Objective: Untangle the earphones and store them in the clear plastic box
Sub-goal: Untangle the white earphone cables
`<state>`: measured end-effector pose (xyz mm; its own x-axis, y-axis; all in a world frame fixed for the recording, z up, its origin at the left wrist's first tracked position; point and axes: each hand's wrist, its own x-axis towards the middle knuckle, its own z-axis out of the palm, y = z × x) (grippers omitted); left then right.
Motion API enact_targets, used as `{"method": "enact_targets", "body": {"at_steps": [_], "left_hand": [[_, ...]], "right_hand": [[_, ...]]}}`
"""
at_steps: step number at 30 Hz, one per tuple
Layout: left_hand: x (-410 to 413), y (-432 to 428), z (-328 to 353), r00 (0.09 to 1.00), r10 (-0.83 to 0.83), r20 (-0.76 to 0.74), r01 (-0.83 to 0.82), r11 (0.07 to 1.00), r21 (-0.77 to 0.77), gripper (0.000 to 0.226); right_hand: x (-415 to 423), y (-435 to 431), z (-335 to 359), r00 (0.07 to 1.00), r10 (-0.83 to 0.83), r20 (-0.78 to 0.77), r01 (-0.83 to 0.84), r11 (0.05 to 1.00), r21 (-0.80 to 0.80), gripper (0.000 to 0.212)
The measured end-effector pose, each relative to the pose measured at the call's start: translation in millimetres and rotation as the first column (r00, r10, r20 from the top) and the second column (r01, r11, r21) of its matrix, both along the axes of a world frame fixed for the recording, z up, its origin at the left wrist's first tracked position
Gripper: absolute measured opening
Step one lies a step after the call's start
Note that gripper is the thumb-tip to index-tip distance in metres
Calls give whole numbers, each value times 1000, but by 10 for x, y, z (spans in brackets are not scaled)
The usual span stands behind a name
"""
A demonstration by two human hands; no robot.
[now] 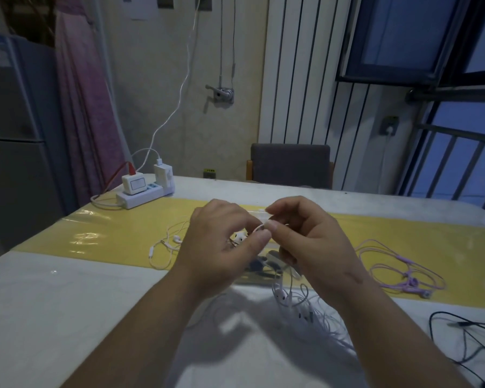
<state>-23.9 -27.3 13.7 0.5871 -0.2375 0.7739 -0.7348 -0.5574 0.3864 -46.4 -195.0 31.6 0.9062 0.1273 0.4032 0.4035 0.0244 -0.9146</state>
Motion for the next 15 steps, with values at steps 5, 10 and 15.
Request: {"method": "enact_targets", "body": {"at_steps": [5,10,15], "left_hand": [[0,-38,-7,997,-7,-71,-6,984,-179,27],[-28,-35,19,986,44,-158,-109,897,-428,24],[37,17,20,979,47,-197,-152,811,-565,24]], "right_hand": [[1,-27,19,983,123,-139,-106,986,127,12],[13,-125,37,986,117,-122,-123,991,-48,16],[50,-227,80,995,22,-100,-37,988,-152,6]]}}
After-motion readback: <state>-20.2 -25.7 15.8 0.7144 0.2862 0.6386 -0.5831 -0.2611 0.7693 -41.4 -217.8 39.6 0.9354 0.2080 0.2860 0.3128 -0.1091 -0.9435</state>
